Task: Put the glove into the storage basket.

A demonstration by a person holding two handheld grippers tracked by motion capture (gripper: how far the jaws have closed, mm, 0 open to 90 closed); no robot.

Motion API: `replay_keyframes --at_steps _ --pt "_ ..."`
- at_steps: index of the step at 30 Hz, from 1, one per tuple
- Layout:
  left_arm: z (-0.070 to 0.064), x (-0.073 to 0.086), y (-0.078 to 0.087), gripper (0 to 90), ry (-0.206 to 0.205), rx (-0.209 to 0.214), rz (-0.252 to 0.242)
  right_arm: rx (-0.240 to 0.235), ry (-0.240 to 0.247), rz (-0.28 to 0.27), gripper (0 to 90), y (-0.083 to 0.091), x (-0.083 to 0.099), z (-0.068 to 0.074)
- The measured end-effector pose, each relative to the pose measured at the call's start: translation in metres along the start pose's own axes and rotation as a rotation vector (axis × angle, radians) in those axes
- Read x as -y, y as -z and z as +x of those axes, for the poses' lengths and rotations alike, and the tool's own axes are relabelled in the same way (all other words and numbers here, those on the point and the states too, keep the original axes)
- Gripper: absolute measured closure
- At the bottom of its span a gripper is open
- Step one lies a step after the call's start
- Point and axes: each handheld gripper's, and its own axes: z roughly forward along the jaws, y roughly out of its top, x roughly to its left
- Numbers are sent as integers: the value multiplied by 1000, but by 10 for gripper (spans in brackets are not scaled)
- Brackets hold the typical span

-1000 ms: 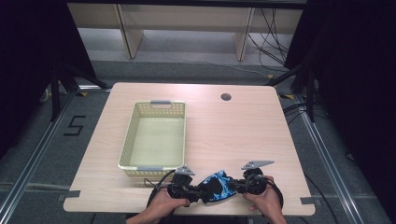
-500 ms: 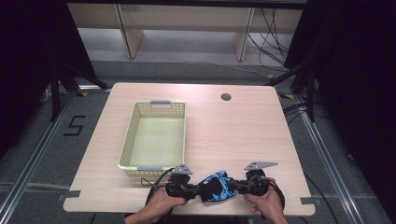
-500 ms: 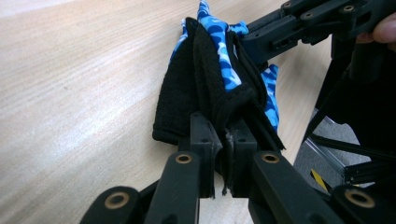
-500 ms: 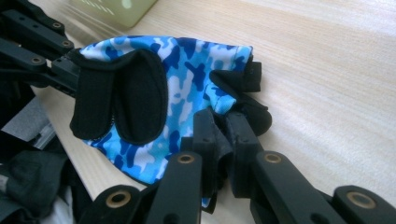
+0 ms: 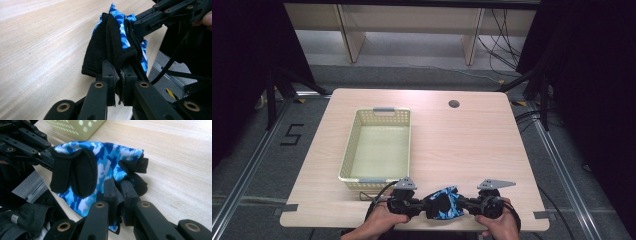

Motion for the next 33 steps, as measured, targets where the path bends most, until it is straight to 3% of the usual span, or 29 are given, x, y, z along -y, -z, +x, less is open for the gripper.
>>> replay_keyframes --at_steps 2,4,6,7,8,10,13,15,16,18,19,21,23,26,27,29,31,32,33 --pt "-1 0 5 845 -16 -2 -7 -18 5 -18 852 2 0 5" --pt "-2 0 11 845 -7 14 -23 -28 -22 -18 852 5 -1 13" --pt "-5 0 20 845 -14 15 -21 -33 21 -36 852 6 -2 18" --pt "-6 0 25 845 -44 14 -18 -27 11 -24 852 8 -3 25" --pt "-7 0 28 844 -47 8 -22 -36 33 -37 852 9 -3 28" --pt "-8 -1 35 845 -50 0 -26 -44 3 -34 853 14 -4 37" --pt "-7 -4 45 846 -35 4 -34 -62 31 -65 853 14 -7 44" --pt "-6 -8 51 847 -62 7 -30 -52 37 -43 854 15 -11 48" --pt "-7 -10 54 847 -59 1 -36 -64 29 -49 854 14 -15 52" --pt "-7 -13 61 847 -46 -3 -43 -60 66 -60 854 15 -22 54" --pt "-8 -16 66 847 -47 -8 -54 -65 54 -62 855 16 -25 56" --pt "-7 -21 74 847 -67 -3 -65 -71 78 -76 854 17 -34 59" --pt "-5 -28 83 847 -78 -14 -68 -66 127 -98 854 17 -44 61" --pt "-2 -37 94 847 -64 -22 -85 -54 153 -86 854 17 -63 69" --pt "-1 -39 97 847 -66 -31 -86 -48 187 -94 854 16 -69 69" --pt "2 -44 105 847 -85 -50 -90 -48 186 -90 854 13 -78 71" --pt "6 -47 110 847 -71 -61 -100 -71 195 -96 854 9 -88 71" --pt "10 -49 114 847 -73 -57 -88 -79 166 -90 854 8 -92 74" --pt "14 -50 116 847 -67 -67 -100 -76 199 -93 855 6 -97 72"
